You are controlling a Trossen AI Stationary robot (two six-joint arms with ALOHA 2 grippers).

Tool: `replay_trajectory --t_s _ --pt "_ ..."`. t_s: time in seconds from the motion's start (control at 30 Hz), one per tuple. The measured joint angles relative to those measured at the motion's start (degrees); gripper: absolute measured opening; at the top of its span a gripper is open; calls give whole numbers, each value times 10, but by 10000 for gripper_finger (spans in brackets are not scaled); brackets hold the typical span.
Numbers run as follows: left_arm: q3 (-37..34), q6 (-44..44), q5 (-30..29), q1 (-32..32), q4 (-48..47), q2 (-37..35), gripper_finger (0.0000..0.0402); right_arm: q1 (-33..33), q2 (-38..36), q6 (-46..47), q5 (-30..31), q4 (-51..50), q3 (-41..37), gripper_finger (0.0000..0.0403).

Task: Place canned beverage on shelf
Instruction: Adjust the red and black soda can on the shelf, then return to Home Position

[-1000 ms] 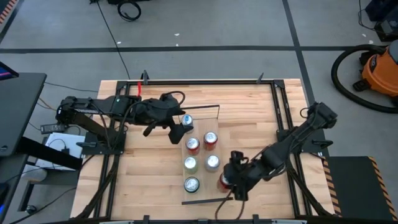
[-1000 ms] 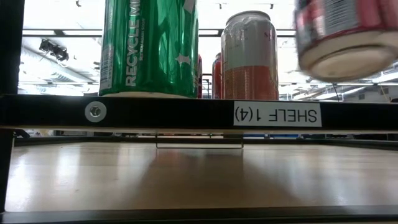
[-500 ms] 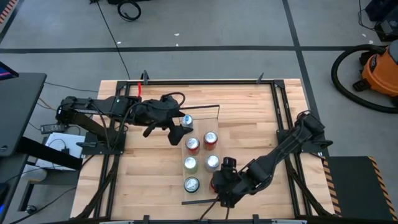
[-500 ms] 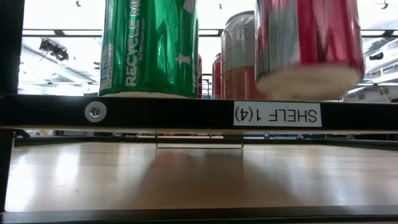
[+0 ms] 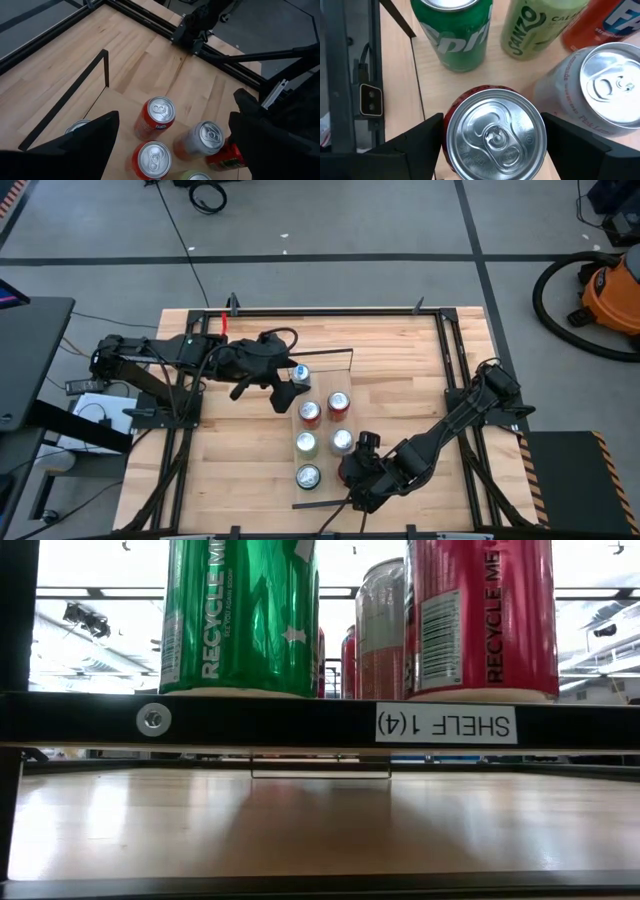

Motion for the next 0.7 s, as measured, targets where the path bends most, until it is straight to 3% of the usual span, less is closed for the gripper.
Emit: replay_trajectory --t_s 0.33,0.7 --pt "0 -4 0 0 -1 0 389 4 13 2 -10 11 1 349" --pt "0 3 0 0 -1 0 389 4 -16 9 -28 6 0 352"
